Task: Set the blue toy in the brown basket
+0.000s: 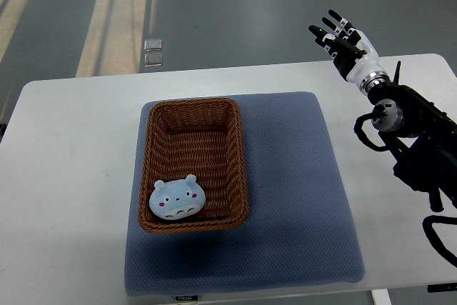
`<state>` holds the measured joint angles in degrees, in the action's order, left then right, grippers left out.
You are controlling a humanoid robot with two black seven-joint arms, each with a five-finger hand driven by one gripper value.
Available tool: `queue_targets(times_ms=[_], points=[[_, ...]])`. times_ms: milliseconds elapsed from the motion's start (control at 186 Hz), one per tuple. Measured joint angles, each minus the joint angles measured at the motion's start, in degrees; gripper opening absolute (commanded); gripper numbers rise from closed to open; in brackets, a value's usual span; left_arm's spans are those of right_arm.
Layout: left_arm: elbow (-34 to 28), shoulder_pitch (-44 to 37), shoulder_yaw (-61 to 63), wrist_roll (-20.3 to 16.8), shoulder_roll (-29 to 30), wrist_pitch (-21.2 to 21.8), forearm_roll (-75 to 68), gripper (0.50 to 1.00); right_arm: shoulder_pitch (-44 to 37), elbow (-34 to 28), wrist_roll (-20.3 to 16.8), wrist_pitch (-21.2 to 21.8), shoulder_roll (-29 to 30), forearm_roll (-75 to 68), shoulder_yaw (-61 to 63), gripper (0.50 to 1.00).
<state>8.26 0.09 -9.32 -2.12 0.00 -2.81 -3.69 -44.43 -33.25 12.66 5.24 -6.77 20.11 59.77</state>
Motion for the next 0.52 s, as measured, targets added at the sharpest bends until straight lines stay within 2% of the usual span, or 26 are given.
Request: queue_targets(times_ms=[521], points=[[0.0, 0.0, 0.0, 0.0, 0.0, 0.0, 0.0, 1.000, 2.0, 1.1, 0.8, 0.0, 0.7, -2.6, 0.0, 0.913]])
